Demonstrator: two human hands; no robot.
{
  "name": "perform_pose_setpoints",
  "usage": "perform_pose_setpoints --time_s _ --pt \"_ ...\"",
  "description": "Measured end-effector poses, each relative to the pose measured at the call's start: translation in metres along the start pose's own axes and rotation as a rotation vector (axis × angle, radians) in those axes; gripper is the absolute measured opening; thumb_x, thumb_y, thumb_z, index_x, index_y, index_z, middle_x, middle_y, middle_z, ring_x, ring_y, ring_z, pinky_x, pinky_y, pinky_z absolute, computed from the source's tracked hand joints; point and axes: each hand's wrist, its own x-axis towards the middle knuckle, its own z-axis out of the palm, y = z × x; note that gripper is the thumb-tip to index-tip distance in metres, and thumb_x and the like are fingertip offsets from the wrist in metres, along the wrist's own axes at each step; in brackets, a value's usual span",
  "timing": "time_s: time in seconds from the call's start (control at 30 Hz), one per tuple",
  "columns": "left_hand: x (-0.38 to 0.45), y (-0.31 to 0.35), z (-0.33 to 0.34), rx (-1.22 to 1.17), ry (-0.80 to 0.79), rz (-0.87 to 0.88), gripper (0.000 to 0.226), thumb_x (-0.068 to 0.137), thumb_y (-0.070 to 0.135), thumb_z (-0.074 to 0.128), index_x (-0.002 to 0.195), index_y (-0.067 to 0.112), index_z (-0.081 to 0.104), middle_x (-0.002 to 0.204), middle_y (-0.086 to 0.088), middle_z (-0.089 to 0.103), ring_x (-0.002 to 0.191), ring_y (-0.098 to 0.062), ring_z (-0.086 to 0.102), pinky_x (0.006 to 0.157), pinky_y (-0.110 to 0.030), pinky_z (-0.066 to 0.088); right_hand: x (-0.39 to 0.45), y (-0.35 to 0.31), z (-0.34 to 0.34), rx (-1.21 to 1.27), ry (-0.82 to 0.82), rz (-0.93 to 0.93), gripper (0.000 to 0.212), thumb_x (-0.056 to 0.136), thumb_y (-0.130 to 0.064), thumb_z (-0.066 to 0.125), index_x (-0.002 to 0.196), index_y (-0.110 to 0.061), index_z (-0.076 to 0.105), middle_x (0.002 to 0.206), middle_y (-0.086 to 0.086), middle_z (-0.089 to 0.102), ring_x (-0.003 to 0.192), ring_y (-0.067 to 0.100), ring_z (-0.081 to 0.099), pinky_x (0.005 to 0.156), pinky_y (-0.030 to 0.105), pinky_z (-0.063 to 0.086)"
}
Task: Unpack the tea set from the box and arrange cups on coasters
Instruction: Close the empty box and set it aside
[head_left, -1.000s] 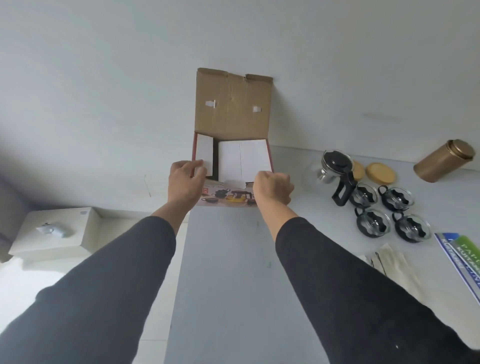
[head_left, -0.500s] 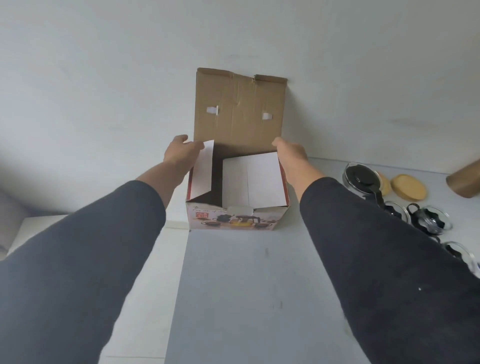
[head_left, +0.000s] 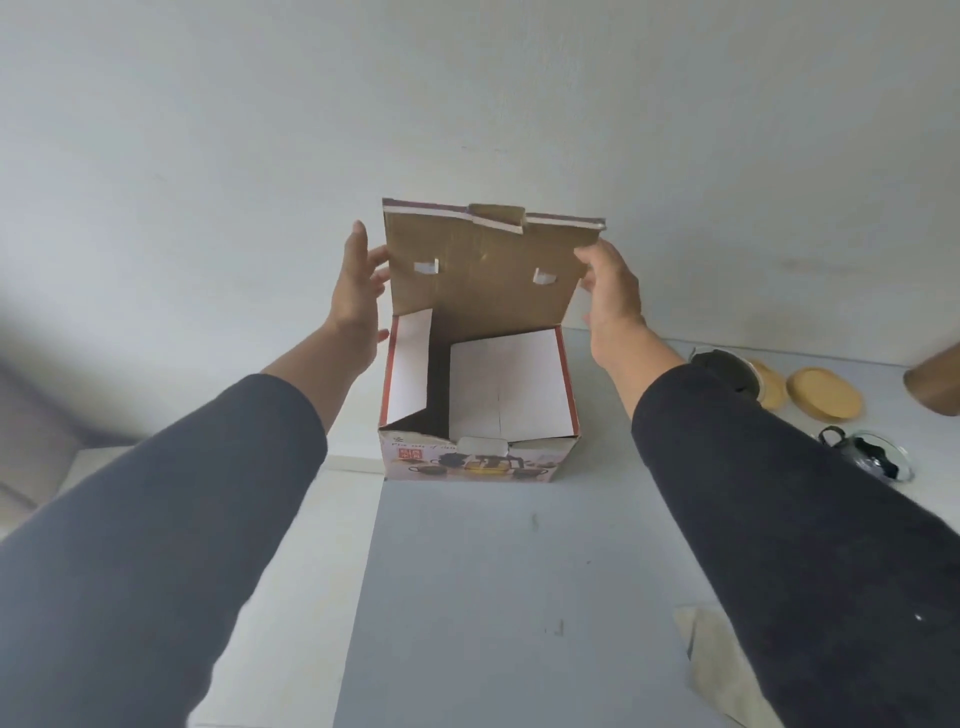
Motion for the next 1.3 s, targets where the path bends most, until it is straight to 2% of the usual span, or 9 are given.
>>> perform_pose_setpoints --time_s 0.1,0.17,0.23,0.37,0.53,0.6,0.73,1.0,1.3 --pt "-0.023 -0.010 -0.005 0.049 0.033 0.058 0.058 0.092 0.066 0.022 0.122 0.028 0.055 0.144 0.002 0.042 0.136 -0.019 0.032 0.105 -0.048 0.026 -0.029 0.008 -0.012 -0.008 0.045 -0.014 0.036 0.062 -0.031 0.050 0.087 -0.005 0.056 0.090 -0.006 0.050 0.088 0.013 0.048 0.079 0.032 0.037" --pt "-0.042 -0.020 -0.012 0.090 0.052 0.085 0.056 0.095 0.062 0.026 0.128 0.027 0.053 0.137 0.000 0.045 0.129 -0.020 0.039 0.105 -0.044 0.031 -0.049 0.021 -0.022 -0.076 0.039 -0.040 0.027 0.064 -0.026 0.049 0.086 -0.020 0.064 0.092 -0.003 0.053 0.085 0.016 0.050 0.076 0.030 0.040" --pt "-0.058 -0.032 -0.021 0.121 0.035 0.102 0.044 0.095 0.055 0.035 0.121 0.029 0.060 0.121 0.004 0.053 0.114 -0.019 0.047 0.096 -0.037 0.037 -0.068 0.037 -0.034 -0.134 0.001 -0.057 0.039 0.073 -0.010 0.047 0.099 -0.033 0.065 0.080 -0.001 0.054 0.075 0.018 0.049 0.066 0.026 0.042" --pt "-0.082 -0.053 -0.043 0.191 -0.015 0.134 0.020 0.085 0.046 0.057 0.102 0.040 0.065 0.103 0.010 0.065 0.096 -0.013 0.059 0.083 -0.033 0.046 -0.094 0.066 -0.050 -0.275 -0.036 -0.057 0.056 0.079 0.004 0.043 0.119 -0.033 0.058 0.072 -0.001 0.057 0.068 0.018 0.055 0.066 0.028 0.049" --pt "-0.094 -0.078 -0.053 0.393 -0.013 0.208 0.013 0.085 0.034 0.066 0.098 0.038 0.067 0.097 0.000 0.073 0.094 -0.013 0.067 0.085 -0.029 0.053 -0.106 0.084 -0.052 -0.470 -0.071 -0.119 0.038 0.078 -0.013 0.064 0.112 -0.031 0.064 0.073 -0.009 0.052 0.069 0.012 0.051 0.069 0.020 0.046" --pt "-0.097 -0.080 -0.050 0.434 0.028 0.231 0.011 0.086 0.030 0.067 0.097 0.033 0.068 0.094 0.001 0.072 0.094 -0.013 0.066 0.086 -0.029 0.053 -0.106 0.085 -0.050 -0.596 -0.052 -0.189 0.033 0.081 -0.016 0.065 0.112 -0.028 0.065 0.073 -0.015 0.048 0.065 0.007 0.049 0.062 0.012 0.039" --pt "-0.100 -0.082 -0.045 0.522 0.054 0.275 0.014 0.088 0.029 0.066 0.101 0.026 0.069 0.090 0.005 0.068 0.091 -0.012 0.062 0.080 -0.022 0.049 -0.108 0.085 -0.046 -0.724 -0.009 -0.268 0.030 0.088 -0.012 0.059 0.114 -0.025 0.064 0.072 -0.025 0.043 0.073 0.012 0.050 0.070 0.018 0.037" --pt "-0.098 -0.083 -0.046 0.667 0.018 0.343 0.011 0.093 0.025 0.058 0.101 0.025 0.066 0.079 0.005 0.066 0.076 -0.015 0.053 0.063 -0.011 0.039 -0.104 0.098 -0.043 -0.727 0.049 -0.246 0.025 0.088 -0.010 0.060 0.109 -0.022 0.067 0.109 0.000 0.064 0.083 0.013 0.051 0.076 0.018 0.037" --pt "-0.098 -0.089 -0.041 0.617 0.125 0.378 0.014 0.089 0.017 0.063 0.101 0.021 0.069 0.085 0.011 0.065 0.073 -0.002 0.055 0.062 0.000 0.038 -0.100 0.095 -0.046 -0.752 0.005 -0.231 0.022 0.086 -0.009 0.062 0.103 -0.021 0.069 0.110 0.000 0.065 0.082 0.012 0.049 0.078 0.018 0.036"
